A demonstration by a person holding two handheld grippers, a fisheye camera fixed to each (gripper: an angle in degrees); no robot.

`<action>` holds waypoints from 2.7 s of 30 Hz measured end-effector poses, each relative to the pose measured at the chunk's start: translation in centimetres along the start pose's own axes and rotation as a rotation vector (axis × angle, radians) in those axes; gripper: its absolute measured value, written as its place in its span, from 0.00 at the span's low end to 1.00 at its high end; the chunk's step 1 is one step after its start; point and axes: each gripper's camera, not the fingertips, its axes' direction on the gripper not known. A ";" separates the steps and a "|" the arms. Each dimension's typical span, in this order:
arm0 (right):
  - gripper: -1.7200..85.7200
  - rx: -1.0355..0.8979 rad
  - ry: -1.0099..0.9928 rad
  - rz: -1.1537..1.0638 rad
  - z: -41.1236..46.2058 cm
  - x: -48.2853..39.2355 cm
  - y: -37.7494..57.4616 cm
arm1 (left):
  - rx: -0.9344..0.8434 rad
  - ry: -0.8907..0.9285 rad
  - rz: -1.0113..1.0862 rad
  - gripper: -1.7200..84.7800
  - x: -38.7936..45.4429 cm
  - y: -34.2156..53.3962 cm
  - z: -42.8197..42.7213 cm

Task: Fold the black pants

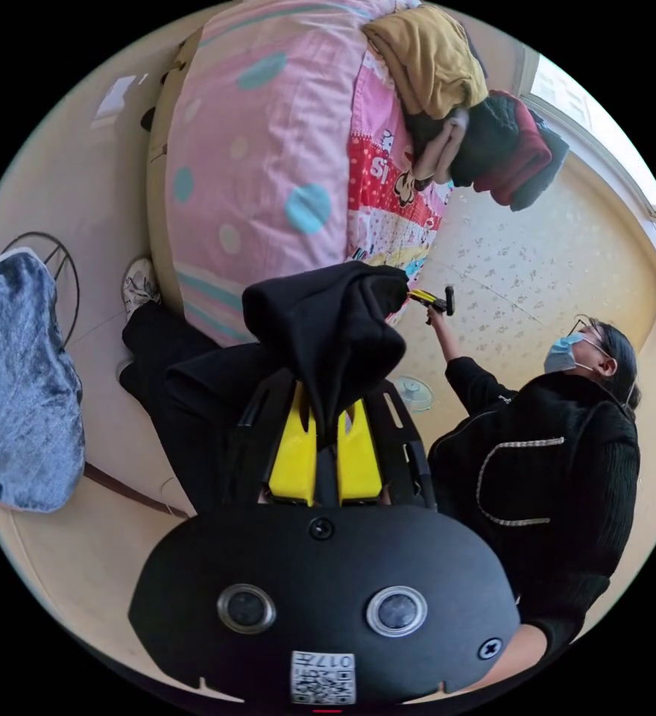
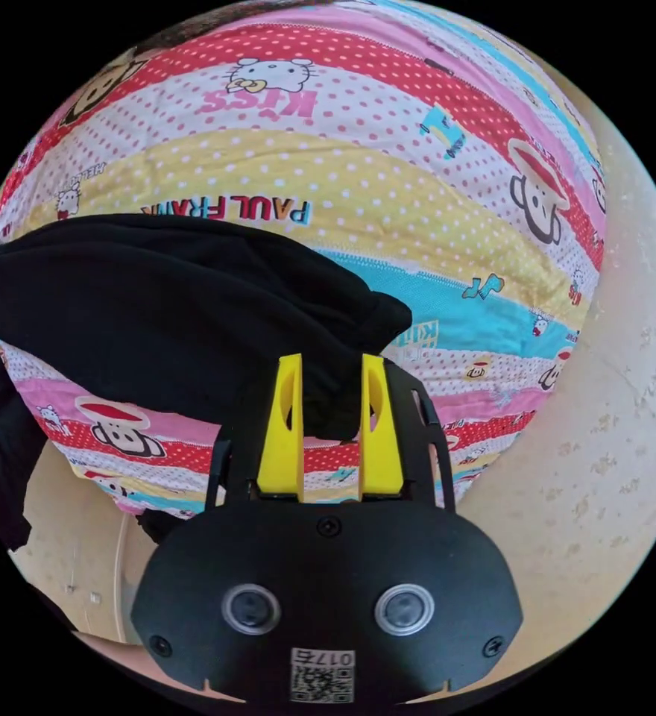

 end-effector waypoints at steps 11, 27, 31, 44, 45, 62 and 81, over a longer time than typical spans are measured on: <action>0.04 -0.010 0.115 -0.082 -1.9 -1.7 -2.3 | -0.050 0.026 -0.009 0.04 -0.2 -2.0 -0.8; 0.11 0.099 0.112 0.327 8.5 -0.9 -3.8 | -0.064 0.090 0.019 0.04 -2.6 -5.6 -3.4; 0.14 0.250 0.118 0.433 8.7 -2.5 4.0 | -0.073 0.107 0.045 0.05 -2.1 -6.6 -4.0; 0.14 0.873 -1.521 0.379 24.5 -37.1 27.7 | -0.094 0.288 -0.043 0.06 4.9 -8.1 -4.0; 0.14 0.913 -1.603 0.416 25.5 -38.3 28.5 | -0.100 0.307 -0.041 0.06 7.1 -8.0 -3.4; 0.29 1.309 -2.758 0.461 32.2 -41.4 34.4 | -0.174 0.403 -0.199 0.06 27.8 -7.1 5.6; 0.11 2.264 -3.039 0.040 29.9 -39.7 39.0 | -0.109 0.487 -0.224 0.06 38.7 -7.0 11.7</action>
